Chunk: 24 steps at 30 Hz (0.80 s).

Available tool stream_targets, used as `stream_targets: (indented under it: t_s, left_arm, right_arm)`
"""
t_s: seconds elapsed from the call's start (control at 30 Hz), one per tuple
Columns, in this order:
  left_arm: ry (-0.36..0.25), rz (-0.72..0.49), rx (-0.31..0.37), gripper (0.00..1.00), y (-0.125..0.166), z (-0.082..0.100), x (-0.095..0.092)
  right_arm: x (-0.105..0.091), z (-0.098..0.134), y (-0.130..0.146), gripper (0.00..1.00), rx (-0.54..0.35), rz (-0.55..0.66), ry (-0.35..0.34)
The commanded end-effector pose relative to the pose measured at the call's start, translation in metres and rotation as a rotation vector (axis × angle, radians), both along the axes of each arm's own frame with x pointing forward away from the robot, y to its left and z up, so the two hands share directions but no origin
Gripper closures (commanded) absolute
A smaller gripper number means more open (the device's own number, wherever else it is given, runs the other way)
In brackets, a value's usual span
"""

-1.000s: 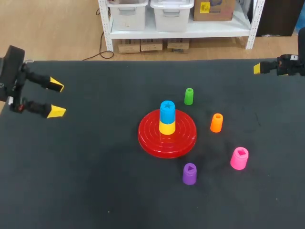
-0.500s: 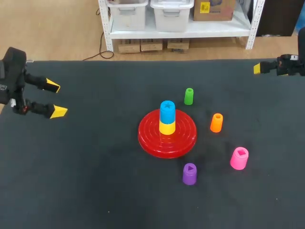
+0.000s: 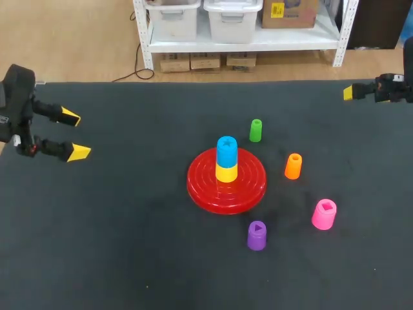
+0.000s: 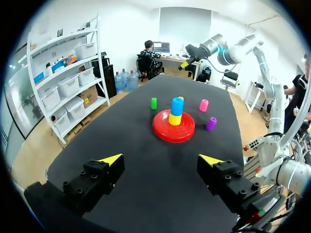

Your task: Pick up and stack the cylinders on the red base in this order: pink,purple,orange,green

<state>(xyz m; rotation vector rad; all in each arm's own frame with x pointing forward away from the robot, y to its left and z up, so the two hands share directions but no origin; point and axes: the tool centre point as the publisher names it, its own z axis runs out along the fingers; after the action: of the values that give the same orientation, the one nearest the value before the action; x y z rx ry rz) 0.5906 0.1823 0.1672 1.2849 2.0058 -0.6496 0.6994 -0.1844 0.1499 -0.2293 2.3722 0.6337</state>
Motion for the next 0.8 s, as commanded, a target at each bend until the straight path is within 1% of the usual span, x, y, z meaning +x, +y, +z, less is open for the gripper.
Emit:
stream_targets:
  t_s: [0.03, 0.27, 0.33, 0.37, 0.4, 0.5, 0.53, 0.57, 0.6, 0.7, 0.8]
  left_arm:
    - [-0.004, 0.0, -0.003, 0.0, 0.0, -0.001, 0.0]
    - [-0.004, 0.0, -0.003, 0.0, 0.0, -0.001, 0.0]
    - [-0.004, 0.0, -0.003, 0.0, 0.0, -0.001, 0.0]
    - [-0.004, 0.0, -0.003, 0.0, 0.0, -0.001, 0.0]
    - [-0.004, 0.0, -0.003, 0.0, 0.0, -0.001, 0.0]
    - [-0.004, 0.0, -0.003, 0.0, 0.0, -0.001, 0.0]
    - [-0.004, 0.0, -0.003, 0.0, 0.0, -0.001, 0.0]
    - [-0.004, 0.0, -0.003, 0.0, 0.0, -0.001, 0.0]
    - [-0.004, 0.0, -0.003, 0.0, 0.0, -0.001, 0.0]
    - [-0.004, 0.0, -0.003, 0.0, 0.0, -0.001, 0.0]
    - [-0.004, 0.0, -0.003, 0.0, 0.0, -0.001, 0.0]
  right_arm:
    - [0.0, 0.0, 0.0, 0.0, 0.001, 0.001, 0.001]
    - [0.0, 0.0, 0.0, 0.0, 0.001, 0.001, 0.001]
    - [0.0, 0.006, 0.01, 0.0, -0.003, 0.083, 0.014]
    - [-0.004, 0.012, 0.02, 0.0, -0.019, 0.159, 0.023]
    - [-0.008, 0.015, 0.03, 0.0, -0.07, 0.236, 0.04]
    - [-0.025, 0.019, 0.051, 0.0, -0.162, 0.37, 0.089]
    - [-0.035, 0.018, 0.059, 0.0, -0.212, 0.404, 0.127]
    - [-0.041, 0.017, 0.063, 0.0, -0.219, 0.417, 0.145]
    - [-0.051, 0.014, 0.068, 0.0, -0.251, 0.463, 0.172]
    - [-0.078, 0.007, 0.079, 0.0, -0.336, 0.557, 0.246]
    - [-0.101, 0.0, 0.083, 0.0, -0.403, 0.617, 0.281]
